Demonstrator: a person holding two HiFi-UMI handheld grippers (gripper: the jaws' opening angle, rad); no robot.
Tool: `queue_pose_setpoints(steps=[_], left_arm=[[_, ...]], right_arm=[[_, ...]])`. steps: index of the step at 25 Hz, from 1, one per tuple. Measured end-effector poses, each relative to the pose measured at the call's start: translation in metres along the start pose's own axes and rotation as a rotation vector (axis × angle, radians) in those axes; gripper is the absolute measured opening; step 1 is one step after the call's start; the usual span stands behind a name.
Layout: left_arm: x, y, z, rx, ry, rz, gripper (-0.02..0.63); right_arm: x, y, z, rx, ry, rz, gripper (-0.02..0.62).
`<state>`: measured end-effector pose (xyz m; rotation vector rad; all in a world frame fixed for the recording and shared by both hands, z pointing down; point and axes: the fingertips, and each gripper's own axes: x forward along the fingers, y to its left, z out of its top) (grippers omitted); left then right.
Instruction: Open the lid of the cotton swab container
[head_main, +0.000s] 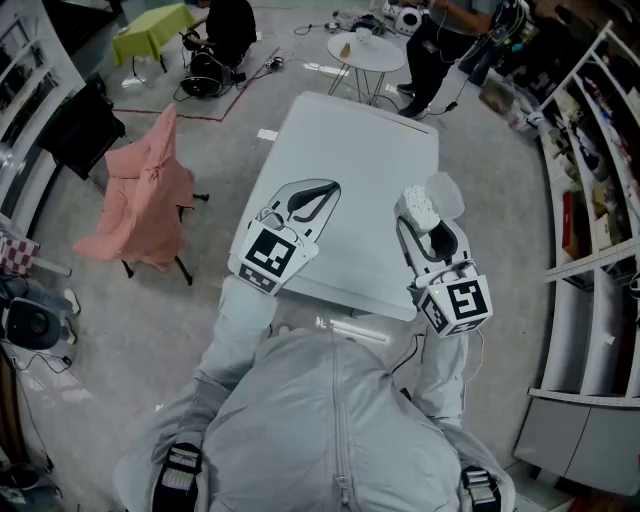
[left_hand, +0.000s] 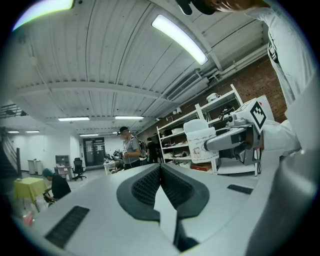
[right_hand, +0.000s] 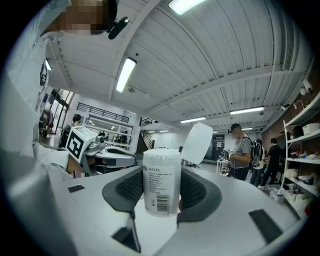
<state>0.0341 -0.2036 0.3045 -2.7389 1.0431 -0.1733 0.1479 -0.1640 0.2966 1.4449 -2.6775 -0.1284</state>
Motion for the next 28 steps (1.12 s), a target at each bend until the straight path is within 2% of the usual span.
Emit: queue_pose_setpoints(steps=[11, 28], left_arm=[[-0.003, -0.004, 0.001, -0.008, -0.006, -0.020, 0.022], [0.000, -0.014, 0.003, -0.020, -0.007, -0.042, 0.021]], right_arm=[[0.001, 0.013, 0.000, -0.009, 0.011, 0.024, 0.215], [-0.005, 0.010, -0.004, -0.003, 0.017, 0.032, 0.215]])
